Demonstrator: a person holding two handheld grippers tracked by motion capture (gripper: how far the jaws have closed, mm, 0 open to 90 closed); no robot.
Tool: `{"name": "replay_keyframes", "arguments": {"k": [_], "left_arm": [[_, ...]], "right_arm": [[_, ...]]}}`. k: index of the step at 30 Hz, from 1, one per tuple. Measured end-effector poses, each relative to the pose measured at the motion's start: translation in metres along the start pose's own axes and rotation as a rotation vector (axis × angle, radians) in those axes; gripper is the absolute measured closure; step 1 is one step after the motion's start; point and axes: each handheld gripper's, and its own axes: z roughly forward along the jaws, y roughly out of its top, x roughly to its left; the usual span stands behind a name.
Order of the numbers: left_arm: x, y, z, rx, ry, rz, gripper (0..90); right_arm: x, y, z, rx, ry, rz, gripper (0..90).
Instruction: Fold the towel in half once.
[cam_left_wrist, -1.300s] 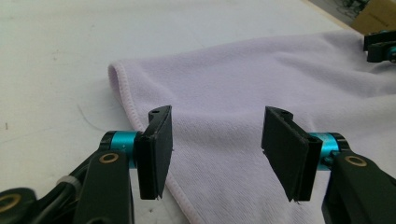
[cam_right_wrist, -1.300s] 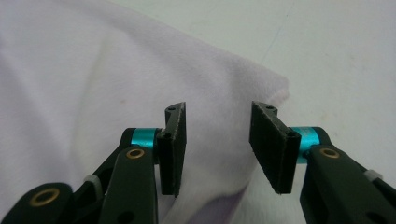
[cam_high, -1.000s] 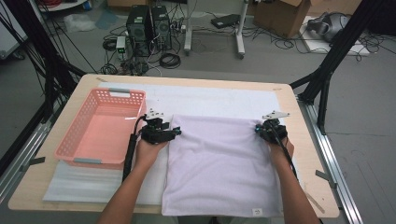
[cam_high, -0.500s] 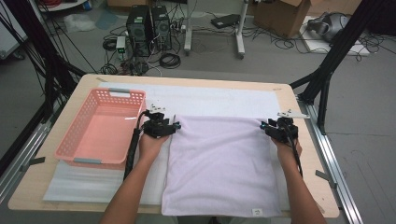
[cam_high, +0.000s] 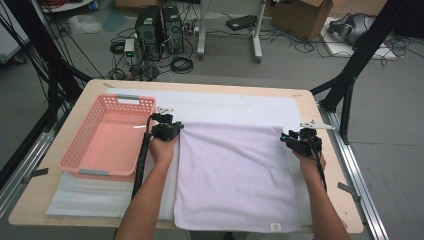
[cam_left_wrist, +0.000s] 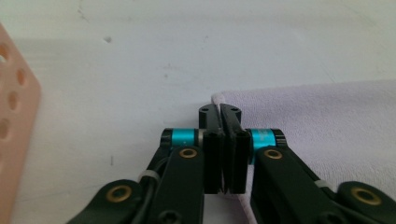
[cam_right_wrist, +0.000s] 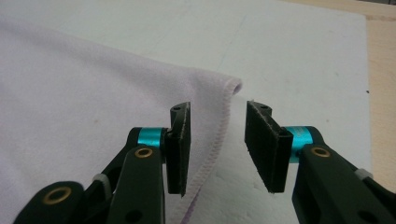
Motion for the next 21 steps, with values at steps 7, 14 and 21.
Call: {"name": "replay_keyframes", "arguments": {"k": [7, 14, 21], "left_arm": [[0.004, -0.002, 0.006, 0.000, -0.127, -0.059, 45.4], [-0.003, -0.005, 0.012, 0.015, -0.117, 0.011, 43.3], [-0.012, -0.001, 0.013, 0.069, -0.074, 0.031, 85.4]], "right_arm": [[-0.011, 0.003, 0.009, 0.008, -0.011, 0.037, 53.8], [-0.009, 0.006, 0.043, 0.104, 0.050, 0.008, 44.1], [0.002, 0.009, 0.048, 0.094, 0.050, -0.050, 85.8]]}}
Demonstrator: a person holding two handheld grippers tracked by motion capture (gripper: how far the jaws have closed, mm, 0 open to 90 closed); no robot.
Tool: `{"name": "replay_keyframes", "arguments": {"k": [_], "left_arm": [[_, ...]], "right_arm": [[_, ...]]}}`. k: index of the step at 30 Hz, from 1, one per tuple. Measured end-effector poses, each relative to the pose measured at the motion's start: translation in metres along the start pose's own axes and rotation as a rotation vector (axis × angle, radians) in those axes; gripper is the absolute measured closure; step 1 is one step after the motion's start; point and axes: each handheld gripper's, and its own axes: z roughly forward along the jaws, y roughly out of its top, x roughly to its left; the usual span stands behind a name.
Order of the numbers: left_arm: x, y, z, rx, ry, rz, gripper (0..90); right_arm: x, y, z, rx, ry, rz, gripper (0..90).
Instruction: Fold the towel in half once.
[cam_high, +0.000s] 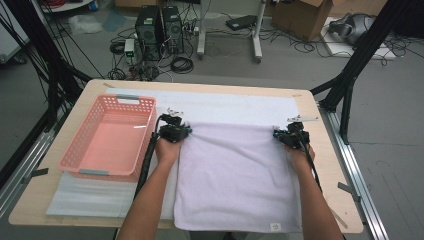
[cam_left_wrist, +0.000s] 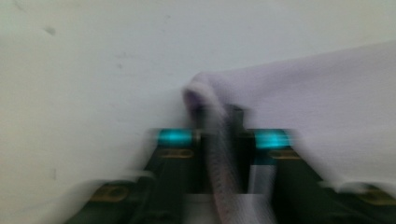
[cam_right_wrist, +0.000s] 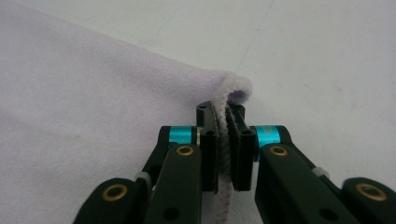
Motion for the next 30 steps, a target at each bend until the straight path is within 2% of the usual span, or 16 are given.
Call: {"name": "replay_keyframes", "arguments": {"k": [2, 5, 9, 10, 11, 12, 13, 15, 16, 19, 21, 23, 25, 27, 28, 30], "left_arm": [[-0.004, 0.002, -0.002, -0.030, 0.021, 0.036, 86.0], [-0.004, 0.011, -0.009, -0.117, 0.029, 0.019, 86.0], [-0.002, 0.020, -0.014, -0.195, 0.043, 0.035, 84.9], [-0.001, 0.019, -0.012, -0.185, 0.056, 0.027, 81.6], [0.000, 0.018, -0.011, -0.173, 0.059, -0.002, 70.6], [0.004, 0.017, -0.010, -0.149, 0.044, -0.060, 55.0], [0.006, 0.017, -0.010, -0.128, 0.033, -0.080, 47.1], [0.004, 0.015, -0.013, -0.105, 0.018, -0.035, 46.2], [0.001, 0.015, -0.015, -0.099, -0.005, -0.019, 46.2], [-0.008, 0.008, -0.021, -0.125, -0.033, 0.016, 49.8], [-0.011, 0.003, -0.022, -0.117, -0.053, 0.013, 50.4], [-0.013, -0.002, -0.024, -0.106, -0.065, 0.023, 52.1], [-0.014, -0.007, -0.026, -0.100, -0.077, 0.026, 51.9], [-0.016, -0.012, -0.028, -0.067, -0.082, 0.039, 51.9], [-0.017, -0.015, -0.029, -0.022, -0.079, 0.069, 51.7], [-0.019, -0.021, -0.033, -0.043, -0.086, 0.073, 51.4]], "right_arm": [[0.000, 0.002, -0.002, -0.001, -0.019, 0.000, 86.5], [-0.004, 0.007, -0.008, -0.086, -0.049, 0.029, 86.7], [-0.001, 0.018, -0.013, -0.168, -0.100, -0.003, 86.5], [0.002, 0.019, -0.013, -0.187, -0.122, -0.016, 85.8], [0.003, 0.019, -0.010, -0.185, -0.136, -0.027, 82.6], [0.003, 0.019, -0.008, -0.171, -0.145, -0.029, 73.6], [0.002, 0.017, -0.007, -0.165, -0.166, -0.006, 62.1], [-0.003, 0.015, -0.012, -0.185, -0.154, 0.079, 58.4], [-0.004, 0.015, -0.014, -0.184, -0.153, 0.080, 58.4], [-0.004, 0.017, -0.025, -0.185, -0.133, 0.067, 61.3], [-0.003, 0.019, -0.031, -0.181, -0.118, 0.053, 62.9], [-0.002, 0.019, -0.035, -0.152, -0.105, 0.035, 63.8], [0.000, 0.016, -0.040, -0.102, -0.063, 0.024, 61.8], [0.005, 0.009, -0.048, -0.112, -0.041, 0.002, 61.8], [0.006, 0.005, -0.050, -0.110, -0.037, -0.005, 61.8], [0.009, -0.008, -0.054, -0.068, -0.030, -0.023, 61.8]]}}
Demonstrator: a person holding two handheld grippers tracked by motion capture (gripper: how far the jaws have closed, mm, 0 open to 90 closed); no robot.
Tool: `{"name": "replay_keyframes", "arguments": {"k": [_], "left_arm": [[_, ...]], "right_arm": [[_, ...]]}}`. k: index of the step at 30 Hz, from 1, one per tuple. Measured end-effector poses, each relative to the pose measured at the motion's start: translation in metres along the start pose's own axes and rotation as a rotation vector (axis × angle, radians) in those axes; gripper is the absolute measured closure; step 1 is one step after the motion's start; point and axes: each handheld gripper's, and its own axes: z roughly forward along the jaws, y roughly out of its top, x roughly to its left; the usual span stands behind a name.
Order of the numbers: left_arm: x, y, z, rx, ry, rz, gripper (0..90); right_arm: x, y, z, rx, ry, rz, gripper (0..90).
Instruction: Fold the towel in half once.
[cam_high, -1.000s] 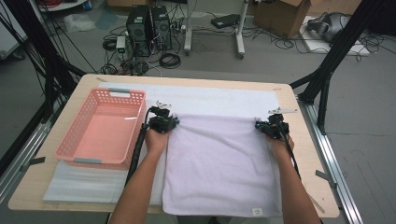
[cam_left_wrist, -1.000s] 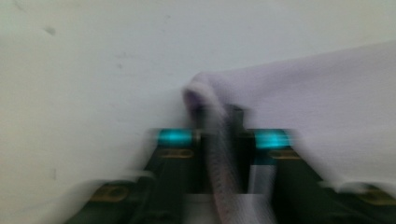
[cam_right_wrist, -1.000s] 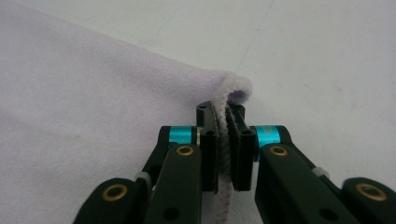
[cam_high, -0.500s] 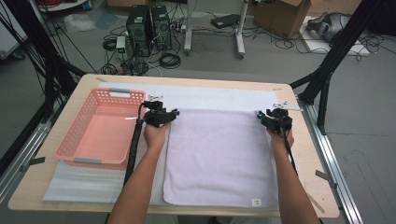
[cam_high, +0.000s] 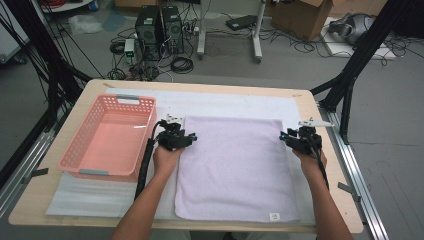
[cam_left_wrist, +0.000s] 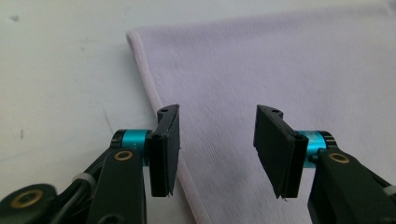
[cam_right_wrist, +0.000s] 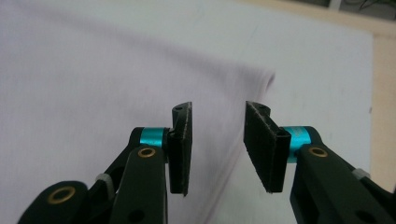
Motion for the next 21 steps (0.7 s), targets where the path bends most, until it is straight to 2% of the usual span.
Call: {"name": "replay_keyframes", "arguments": {"k": [2, 4, 6, 7, 9, 10, 11, 12, 14, 15, 17, 19, 20, 21], "left_arm": [[-0.001, -0.004, -0.003, -0.004, -0.011, -0.005, 51.9], [-0.001, -0.009, -0.007, -0.006, -0.021, -0.005, 51.6], [-0.002, -0.011, -0.009, -0.014, -0.032, -0.009, 50.8], [-0.003, -0.014, -0.011, -0.023, -0.044, -0.014, 49.2], [-0.006, -0.018, -0.016, -0.028, -0.085, 0.002, 45.9], [-0.007, -0.018, -0.017, -0.022, -0.102, 0.011, 43.6], [-0.009, -0.018, -0.019, -0.020, -0.119, 0.020, 40.7], [-0.011, -0.018, -0.021, -0.029, -0.132, 0.022, 38.8], [-0.014, -0.018, -0.028, -0.076, -0.157, 0.030, 38.1], [-0.015, -0.018, -0.029, -0.081, -0.165, 0.031, 37.6], [-0.015, -0.019, -0.033, -0.089, -0.179, 0.035, 35.7], [-0.017, -0.022, -0.036, -0.099, -0.189, 0.039, 34.9], [-0.018, -0.023, -0.038, -0.100, -0.194, 0.039, 34.9], [-0.018, -0.024, -0.040, -0.097, -0.197, 0.042, 34.8]], "right_arm": [[0.002, -0.014, -0.004, 0.034, 0.050, -0.013, 65.1], [0.006, -0.025, -0.009, 0.064, 0.059, -0.060, 70.7], [0.007, -0.029, -0.009, 0.073, 0.061, -0.068, 72.7], [0.008, -0.040, -0.011, 0.095, 0.034, -0.082, 76.7], [0.005, -0.041, -0.013, 0.090, 0.003, -0.059, 75.3], [0.005, -0.041, -0.014, 0.084, -0.055, -0.056, 76.5], [0.005, -0.041, -0.016, 0.085, -0.117, -0.075, 77.2], [0.004, -0.041, -0.019, 0.060, -0.117, -0.054, 74.0], [0.003, -0.043, -0.028, 0.011, -0.071, 0.005, 70.8], [0.006, -0.045, -0.035, -0.011, -0.034, 0.019, 67.9], [0.014, -0.050, -0.044, -0.020, 0.046, 0.037, 64.4], [0.025, -0.057, -0.049, 0.011, 0.100, 0.016, 60.6], [0.031, -0.062, -0.050, 0.037, 0.096, -0.006, 60.2], [0.036, -0.066, -0.051, 0.072, 0.052, -0.048, 61.3]]}}
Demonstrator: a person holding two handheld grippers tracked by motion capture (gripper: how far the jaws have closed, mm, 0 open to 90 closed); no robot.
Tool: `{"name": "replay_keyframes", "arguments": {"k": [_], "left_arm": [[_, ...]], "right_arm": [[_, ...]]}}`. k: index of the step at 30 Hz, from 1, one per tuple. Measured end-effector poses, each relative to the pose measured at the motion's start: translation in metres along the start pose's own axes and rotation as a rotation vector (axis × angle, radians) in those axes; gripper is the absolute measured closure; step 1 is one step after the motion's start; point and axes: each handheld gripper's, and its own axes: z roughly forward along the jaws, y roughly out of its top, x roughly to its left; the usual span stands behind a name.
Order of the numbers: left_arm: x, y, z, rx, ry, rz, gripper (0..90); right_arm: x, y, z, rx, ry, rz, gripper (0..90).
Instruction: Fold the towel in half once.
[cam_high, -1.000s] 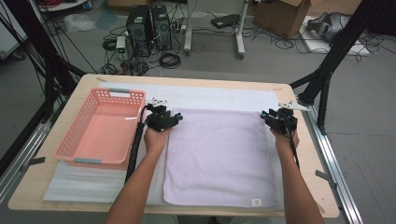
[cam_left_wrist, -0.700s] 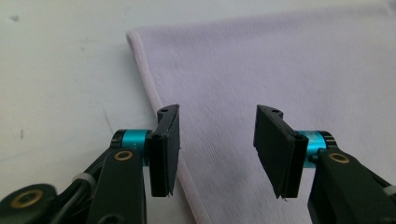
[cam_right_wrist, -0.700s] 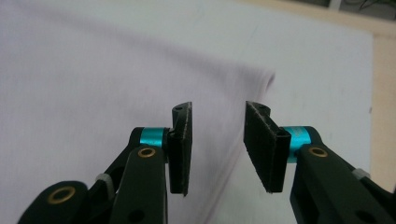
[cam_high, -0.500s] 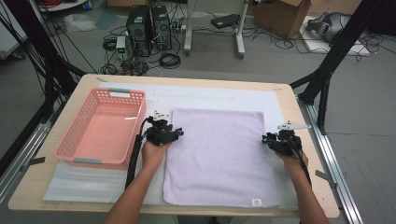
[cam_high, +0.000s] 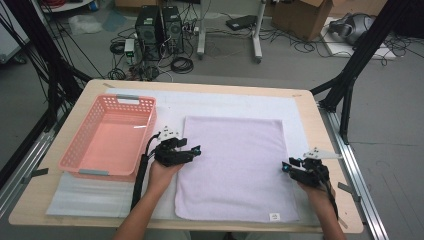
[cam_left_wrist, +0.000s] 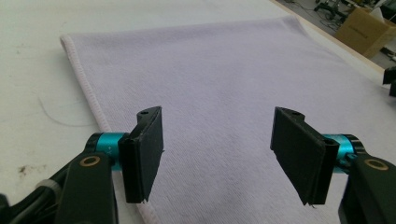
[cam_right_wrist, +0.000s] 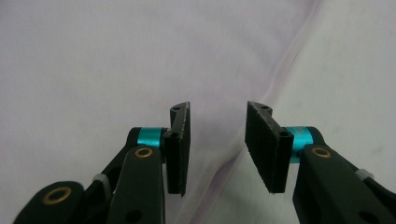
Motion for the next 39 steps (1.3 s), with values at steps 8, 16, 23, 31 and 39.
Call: {"name": "replay_keyframes", "arguments": {"k": [8, 16, 23, 31, 39], "left_arm": [[-0.007, -0.007, -0.023, -0.061, -0.014, -0.027, 33.6], [-0.015, -0.007, -0.036, -0.089, -0.050, -0.023, 30.9], [-0.011, -0.006, -0.045, -0.104, -0.044, -0.005, 20.4], [-0.010, -0.004, -0.049, -0.124, -0.082, 0.025, 20.5], [-0.010, -0.002, -0.045, -0.130, -0.072, 0.040, 21.5]], "right_arm": [[0.005, -0.012, -0.029, -0.120, -0.060, 0.108, 55.1], [0.014, -0.009, -0.051, -0.185, -0.081, 0.085, 45.3], [0.010, -0.005, -0.045, -0.205, -0.052, 0.072, 28.0], [0.013, 0.000, -0.047, -0.301, 0.039, 0.001, 21.0], [0.013, 0.000, -0.046, -0.297, 0.057, -0.004, 20.9]]}}
